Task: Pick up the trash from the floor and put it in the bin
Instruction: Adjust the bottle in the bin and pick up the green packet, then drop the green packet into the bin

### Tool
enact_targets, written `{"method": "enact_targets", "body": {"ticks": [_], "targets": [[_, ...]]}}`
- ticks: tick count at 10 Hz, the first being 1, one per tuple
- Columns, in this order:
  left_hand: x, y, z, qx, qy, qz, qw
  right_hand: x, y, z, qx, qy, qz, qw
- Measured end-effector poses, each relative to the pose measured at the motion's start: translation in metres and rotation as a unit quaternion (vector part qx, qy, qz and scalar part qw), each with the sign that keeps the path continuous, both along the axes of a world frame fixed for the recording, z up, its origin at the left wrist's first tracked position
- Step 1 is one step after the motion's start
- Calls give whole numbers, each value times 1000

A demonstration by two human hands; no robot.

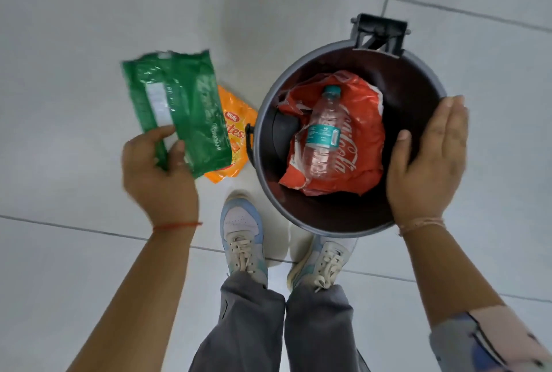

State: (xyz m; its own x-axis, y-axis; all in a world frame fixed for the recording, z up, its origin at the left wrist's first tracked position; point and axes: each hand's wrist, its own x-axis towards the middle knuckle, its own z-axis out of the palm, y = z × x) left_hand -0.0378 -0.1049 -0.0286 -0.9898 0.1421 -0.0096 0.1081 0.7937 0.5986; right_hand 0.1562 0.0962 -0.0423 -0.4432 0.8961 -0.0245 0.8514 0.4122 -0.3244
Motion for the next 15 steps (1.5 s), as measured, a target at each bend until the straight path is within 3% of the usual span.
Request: {"method": "enact_targets", "body": {"ticks": [1,2,3,4,5,6,7,8,9,10,11,12,13,14,15], "targets": [[19,17,61,67,21,-42,997,-3,0,3,-18,24,-2,1000],[54,51,81,85,-35,-183,979,-2,0,6,-30,41,-4,999],[77,88,57,8,-143,-301,943,-1,-1,5,-33,47,-5,998],[85,112,14,-153,-221,-304,914,0,-1,3,-37,45,-3,998],[84,122,-14,-238,-280,-283,886,0,-2,3,-37,44,-2,998],[85,124,-20,-221,-308,-264,887,0,-2,3,-37,44,-4,998],[84,120,-5,-167,-258,-290,906,0,-1,3,-37,44,-3,998],[73,102,17,-50,-96,-285,953,0,-1,2,-33,42,-1,999],[49,71,22,40,70,-186,979,0,-2,1,-29,37,1,999],[23,41,-8,-8,45,-58,997,0,-2,0,-24,25,1,999],[12,19,-63,-173,-94,-106,975,0,-2,0,-5,18,4,1000],[-2,5,-117,-283,-188,-162,927,1,-2,-3,14,11,9,1000],[-11,-1,-152,-329,-240,-133,904,4,-1,-9,28,2,16,999],[-9,-2,-170,-344,-263,-126,893,6,-1,-12,34,-2,20,999],[-7,-1,-178,-354,-209,-108,905,6,-1,-12,41,1,20,999]]}}
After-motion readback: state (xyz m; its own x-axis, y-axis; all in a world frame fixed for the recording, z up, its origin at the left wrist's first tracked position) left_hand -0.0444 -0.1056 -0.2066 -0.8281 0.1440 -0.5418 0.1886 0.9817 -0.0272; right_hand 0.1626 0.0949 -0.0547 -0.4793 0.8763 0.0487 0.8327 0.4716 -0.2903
